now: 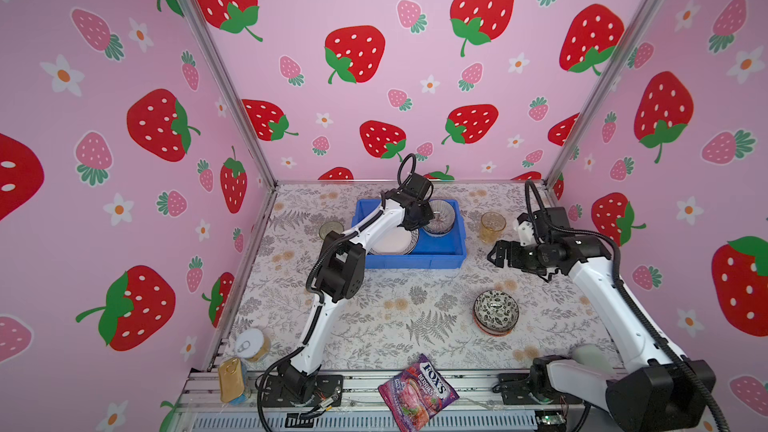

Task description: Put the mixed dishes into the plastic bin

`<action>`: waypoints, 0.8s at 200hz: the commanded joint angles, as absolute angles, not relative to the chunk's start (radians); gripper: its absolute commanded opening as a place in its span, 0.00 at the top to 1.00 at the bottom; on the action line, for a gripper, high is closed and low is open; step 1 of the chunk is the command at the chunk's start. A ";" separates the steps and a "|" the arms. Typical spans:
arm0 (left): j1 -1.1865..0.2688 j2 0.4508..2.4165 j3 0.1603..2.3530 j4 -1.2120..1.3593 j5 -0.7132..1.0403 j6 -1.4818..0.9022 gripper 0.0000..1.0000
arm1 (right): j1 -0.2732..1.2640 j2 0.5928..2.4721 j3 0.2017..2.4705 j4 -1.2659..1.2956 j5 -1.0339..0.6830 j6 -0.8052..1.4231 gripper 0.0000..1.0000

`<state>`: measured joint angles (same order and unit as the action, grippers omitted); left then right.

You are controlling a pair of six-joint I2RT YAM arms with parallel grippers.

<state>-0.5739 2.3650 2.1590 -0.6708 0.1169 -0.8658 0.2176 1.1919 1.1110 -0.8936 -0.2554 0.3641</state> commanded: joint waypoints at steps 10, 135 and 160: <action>-0.566 2.401 2.225 -0.640 0.164 -0.887 1.00 | 0.210 1.205 1.103 -0.882 -0.264 0.341 0.01; -0.567 2.420 2.234 -0.636 0.189 -0.897 0.87 | 0.206 1.200 1.089 -0.880 -0.264 0.339 0.01; -0.568 2.414 2.235 -0.638 0.191 -0.896 0.86 | 0.207 1.198 1.091 -0.881 -0.263 0.339 0.01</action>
<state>-0.5667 2.4332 2.1906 -0.6506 0.1749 -0.8879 0.2131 1.2030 1.0966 -0.8749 -0.2565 0.3622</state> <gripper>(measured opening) 0.138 0.992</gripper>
